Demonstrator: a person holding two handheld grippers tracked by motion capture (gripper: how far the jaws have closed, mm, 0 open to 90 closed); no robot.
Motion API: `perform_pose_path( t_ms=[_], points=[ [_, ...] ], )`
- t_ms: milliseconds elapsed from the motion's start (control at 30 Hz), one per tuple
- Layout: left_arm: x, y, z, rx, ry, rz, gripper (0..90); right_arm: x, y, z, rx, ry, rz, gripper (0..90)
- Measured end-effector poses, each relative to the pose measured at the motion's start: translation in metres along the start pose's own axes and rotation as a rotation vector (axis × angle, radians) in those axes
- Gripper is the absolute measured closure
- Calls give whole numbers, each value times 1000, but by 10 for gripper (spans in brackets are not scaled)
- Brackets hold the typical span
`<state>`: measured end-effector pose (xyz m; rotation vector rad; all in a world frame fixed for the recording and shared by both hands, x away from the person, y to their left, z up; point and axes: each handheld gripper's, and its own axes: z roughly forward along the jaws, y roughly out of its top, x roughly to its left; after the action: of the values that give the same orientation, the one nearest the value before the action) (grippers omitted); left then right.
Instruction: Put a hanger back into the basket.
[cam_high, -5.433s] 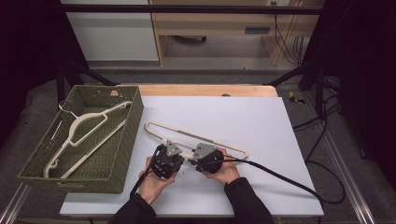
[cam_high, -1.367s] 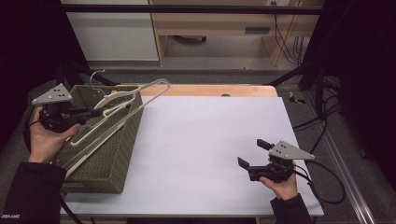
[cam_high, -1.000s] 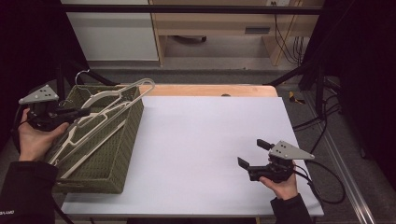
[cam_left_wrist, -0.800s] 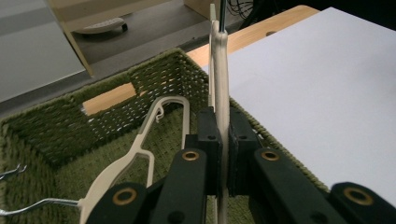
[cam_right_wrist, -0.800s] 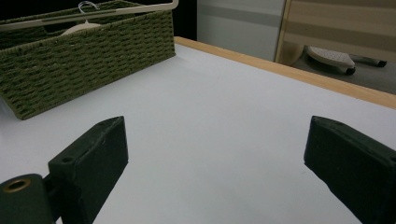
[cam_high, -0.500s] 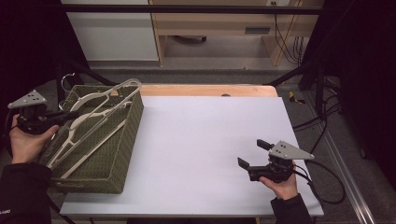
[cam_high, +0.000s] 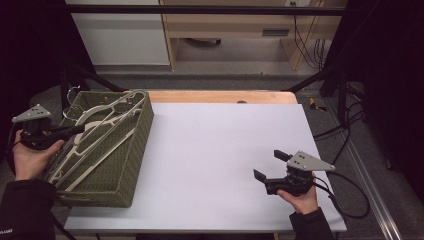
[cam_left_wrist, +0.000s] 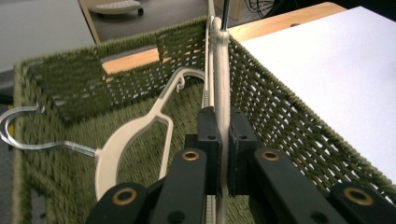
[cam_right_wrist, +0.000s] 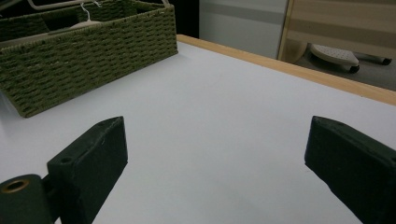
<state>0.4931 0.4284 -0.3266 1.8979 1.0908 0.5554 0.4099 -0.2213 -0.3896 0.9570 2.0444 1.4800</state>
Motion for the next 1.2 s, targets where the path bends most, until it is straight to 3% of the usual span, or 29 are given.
perform_pose_path(
  t_ms=[200, 367, 500, 533, 600, 633, 767, 900, 1033, 1200],
  points=[
    [0, -17, 23, 95, 0, -20, 858, 1, 0, 1, 4, 3, 0, 65],
    [1, -25, 33, 120, -4, -61, 850, 1, 0, 1, 4, 2, -2, 65],
    [4, -32, 35, 121, 57, -100, 829, 1, 0, 1, 3, 6, 2, 65],
    [4, -33, 35, 134, 76, -114, 821, 1, 0, 2, 4, 6, -1, 65],
    [5, -36, 39, 195, 150, -88, 783, 2, 0, 2, 3, 5, -2, 65],
    [6, -38, 41, 212, 179, -94, 740, 1, 0, 2, 4, 5, -1, 66],
    [11, -46, 41, 228, 210, -132, 695, 1, -1, 3, 11, 5, -2, 65],
    [12, -49, 42, 301, 279, -139, 563, 2, -2, 7, 15, 6, 2, 65],
    [13, -52, 38, 287, 317, -181, 477, 2, -3, 9, 21, 13, -7, 65],
    [0, -45, 26, 208, 318, -149, 446, 2, -2, 10, 19, 10, 1, 65]
  ],
)
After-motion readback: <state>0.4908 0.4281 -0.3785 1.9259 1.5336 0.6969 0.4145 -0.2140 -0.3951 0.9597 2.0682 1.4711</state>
